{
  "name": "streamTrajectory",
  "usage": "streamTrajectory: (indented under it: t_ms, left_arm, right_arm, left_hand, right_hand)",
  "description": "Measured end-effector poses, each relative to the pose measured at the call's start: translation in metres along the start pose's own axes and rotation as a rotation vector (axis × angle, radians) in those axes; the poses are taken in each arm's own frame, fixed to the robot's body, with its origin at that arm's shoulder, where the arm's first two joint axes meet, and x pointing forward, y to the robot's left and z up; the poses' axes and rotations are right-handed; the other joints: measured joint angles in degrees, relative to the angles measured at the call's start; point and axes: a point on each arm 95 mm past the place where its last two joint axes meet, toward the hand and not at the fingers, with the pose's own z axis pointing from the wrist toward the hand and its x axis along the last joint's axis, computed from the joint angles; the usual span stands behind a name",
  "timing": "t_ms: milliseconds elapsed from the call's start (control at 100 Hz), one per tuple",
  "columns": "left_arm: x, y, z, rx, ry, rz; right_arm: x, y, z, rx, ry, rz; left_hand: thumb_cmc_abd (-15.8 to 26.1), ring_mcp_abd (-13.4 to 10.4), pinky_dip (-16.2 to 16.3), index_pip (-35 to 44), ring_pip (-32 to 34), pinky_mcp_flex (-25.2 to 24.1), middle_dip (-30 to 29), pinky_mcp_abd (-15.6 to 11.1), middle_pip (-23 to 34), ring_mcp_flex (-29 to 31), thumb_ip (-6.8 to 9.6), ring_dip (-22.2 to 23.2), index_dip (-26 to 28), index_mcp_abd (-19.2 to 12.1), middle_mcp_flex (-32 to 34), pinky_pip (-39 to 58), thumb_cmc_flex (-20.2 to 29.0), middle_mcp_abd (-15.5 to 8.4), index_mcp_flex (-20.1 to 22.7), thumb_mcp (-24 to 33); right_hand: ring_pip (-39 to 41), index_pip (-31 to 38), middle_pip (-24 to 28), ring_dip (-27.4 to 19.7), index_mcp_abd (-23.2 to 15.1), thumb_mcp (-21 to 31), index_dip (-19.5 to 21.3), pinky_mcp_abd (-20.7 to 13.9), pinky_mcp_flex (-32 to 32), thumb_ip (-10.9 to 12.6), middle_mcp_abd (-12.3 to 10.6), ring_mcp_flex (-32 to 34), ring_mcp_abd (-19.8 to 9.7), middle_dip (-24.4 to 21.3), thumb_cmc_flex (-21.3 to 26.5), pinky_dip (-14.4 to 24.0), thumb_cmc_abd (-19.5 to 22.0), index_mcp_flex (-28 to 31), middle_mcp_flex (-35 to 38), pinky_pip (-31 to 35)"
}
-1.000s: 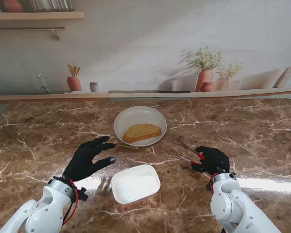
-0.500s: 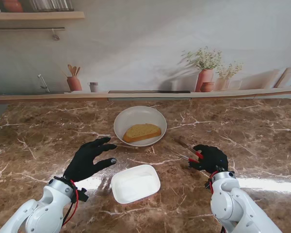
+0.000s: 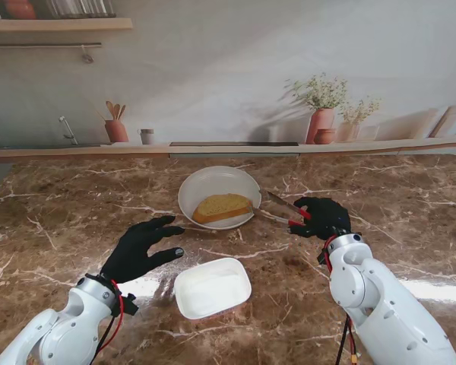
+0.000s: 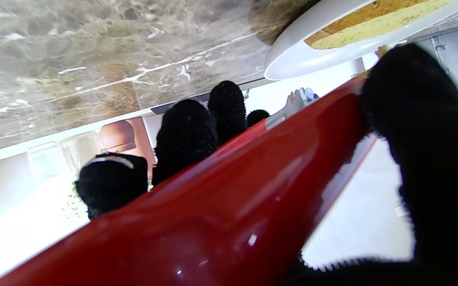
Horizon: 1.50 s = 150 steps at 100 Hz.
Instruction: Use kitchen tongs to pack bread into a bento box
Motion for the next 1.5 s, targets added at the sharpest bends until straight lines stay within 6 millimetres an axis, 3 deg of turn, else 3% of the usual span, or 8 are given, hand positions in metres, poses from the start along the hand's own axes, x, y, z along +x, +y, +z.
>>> streamTrajectory:
  t_ms: [200, 510, 1010, 1500]
  left_arm:
    - [0.001, -0.002, 0.001, -0.007, -0.002, 0.008]
    - [0.002, -0.003, 0.002, -0.011, -0.001, 0.010]
    - [-0.004, -0.006, -0.001, -0.004, -0.020, 0.008]
    - [-0.010, -0.002, -0.003, -0.005, -0.043, -0.002]
  right_arm:
    - [0.013, 0.003, 0.018, 0.061, 0.050, -0.026]
    - [0.017, -0.002, 0.042, 0.149, 0.109, -0.095]
    - [0.020, 0.000, 0.066, 0.212, 0.122, -0.179]
    - [0.033, 0.008, 0.087, 0.330, 0.126, -0.275]
  left_hand:
    - [0.00, 0.00, 0.00, 0.00, 0.00, 0.00, 0.00, 0.00, 0.00, 0.00, 0.00, 0.00, 0.00, 0.00, 0.00, -0.61, 0.00, 0.00, 0.00, 0.00]
    - [0.00, 0.00, 0.00, 0.00, 0.00, 0.00, 0.00, 0.00, 0.00, 0.00, 0.00, 0.00, 0.00, -0.01, 0.00, -0.64, 0.00, 0.00, 0.00, 0.00]
    - [0.00, 0.00, 0.00, 0.00, 0.00, 0.00, 0.00, 0.00, 0.00, 0.00, 0.00, 0.00, 0.03, -0.01, 0.00, -0.66, 0.00, 0.00, 0.00, 0.00]
    - [0.00, 0.00, 0.00, 0.01, 0.00, 0.00, 0.00, 0.00, 0.00, 0.00, 0.00, 0.00, 0.03, -0.01, 0.00, -0.78, 0.01, 0.00, 0.00, 0.00]
  right_hand:
    - [0.12, 0.00, 0.00, 0.63, 0.05, -0.58, -0.01, -0.58, 0.02, 0.00, 0.00, 0.00, 0.00, 0.00, 0.00, 0.00, 0.24, -0.22, 0.00, 0.01]
    - [0.78, 0.00, 0.01, 1.29, 0.13, -0.62, -0.01, -0.65, 0.22, 0.00, 0.00, 0.00, 0.00, 0.62, 0.00, 0.00, 0.48, -0.49, 0.00, 0.60]
    - [1.66, -0.11, 0.85, 2.73, 1.32, -0.67, 0.24, -2.00, 0.25, -0.01, 0.09, 0.01, 0.00, 0.91, -0.11, 0.00, 0.74, -3.10, -1.53, 0.64]
    - [5.29, -2.22, 1.82, 4.06, 3.12, -0.75, 0.20, -3.88, 0.84, -0.01, -0.66, 0.01, -1.84, 1.40, -2.41, 0.77, 3.13, -5.36, -3.23, 1.60]
